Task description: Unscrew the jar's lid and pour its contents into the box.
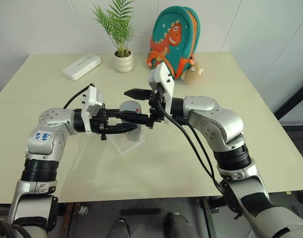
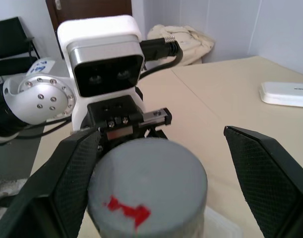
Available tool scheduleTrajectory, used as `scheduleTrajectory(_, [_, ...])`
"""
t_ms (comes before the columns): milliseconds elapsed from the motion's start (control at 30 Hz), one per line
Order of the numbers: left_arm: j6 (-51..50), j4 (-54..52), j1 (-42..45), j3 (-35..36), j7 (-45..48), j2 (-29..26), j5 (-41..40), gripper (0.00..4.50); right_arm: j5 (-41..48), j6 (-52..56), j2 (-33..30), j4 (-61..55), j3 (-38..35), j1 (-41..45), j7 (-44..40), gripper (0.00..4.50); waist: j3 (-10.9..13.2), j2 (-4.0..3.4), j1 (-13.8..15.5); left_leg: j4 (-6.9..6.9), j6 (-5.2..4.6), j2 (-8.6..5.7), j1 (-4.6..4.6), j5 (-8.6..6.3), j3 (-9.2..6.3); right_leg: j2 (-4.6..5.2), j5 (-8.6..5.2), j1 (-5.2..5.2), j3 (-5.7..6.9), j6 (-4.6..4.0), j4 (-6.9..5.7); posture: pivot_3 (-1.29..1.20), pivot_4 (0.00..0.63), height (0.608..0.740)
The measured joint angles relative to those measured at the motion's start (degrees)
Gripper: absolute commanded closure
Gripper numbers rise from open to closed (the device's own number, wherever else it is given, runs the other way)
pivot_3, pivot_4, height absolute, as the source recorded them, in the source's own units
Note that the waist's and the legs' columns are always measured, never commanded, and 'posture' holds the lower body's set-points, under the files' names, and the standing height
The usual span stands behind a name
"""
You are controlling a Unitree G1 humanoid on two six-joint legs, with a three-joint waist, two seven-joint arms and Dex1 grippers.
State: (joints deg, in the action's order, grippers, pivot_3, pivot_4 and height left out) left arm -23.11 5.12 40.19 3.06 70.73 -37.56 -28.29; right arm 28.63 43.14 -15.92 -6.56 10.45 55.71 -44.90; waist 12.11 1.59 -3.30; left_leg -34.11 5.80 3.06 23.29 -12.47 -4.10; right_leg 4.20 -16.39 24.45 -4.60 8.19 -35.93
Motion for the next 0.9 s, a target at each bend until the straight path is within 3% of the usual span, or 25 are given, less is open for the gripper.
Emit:
scheduleTrajectory(300, [0.1,0.3,0.0,-0.1,0.3,0.0,0.1,2.56,2.7,5.8,-7.4,-5.5,-5.4,-1.4,1.4,0.35,0.0,0.0,0.1,0.0,0.0,0.0,0.0,0.0,0.02,0.0,0.0,-0.01,-0.03,0.0,0.04,0.0,0.15,0.74])
scheduleTrajectory(500, [0.5,0.4,0.0,-0.1,0.7,0.4,0.1,2.56,7.5,9.5,-8.1,-10.1,-6.5,-2.2,1.3,0.35,0.0,-0.02,-0.1,0.01,-0.01,0.0,0.0,-0.01,0.04,-0.02,0.0,0.02,-0.07,0.0,0.03,0.0,0.15,0.74])
scheduleTrajectory(900, [1.3,2.6,1.2,-1.4,2.0,1.3,0.3,2.56,2.6,3.8,3.8,-0.7,-2.4,1.3,8.1,0.35,0.0,-0.03,0.0,0.0,-0.04,0.0,0.02,0.01,0.06,-0.03,0.01,0.05,-0.11,0.01,0.02,0.0,0.15,0.74])
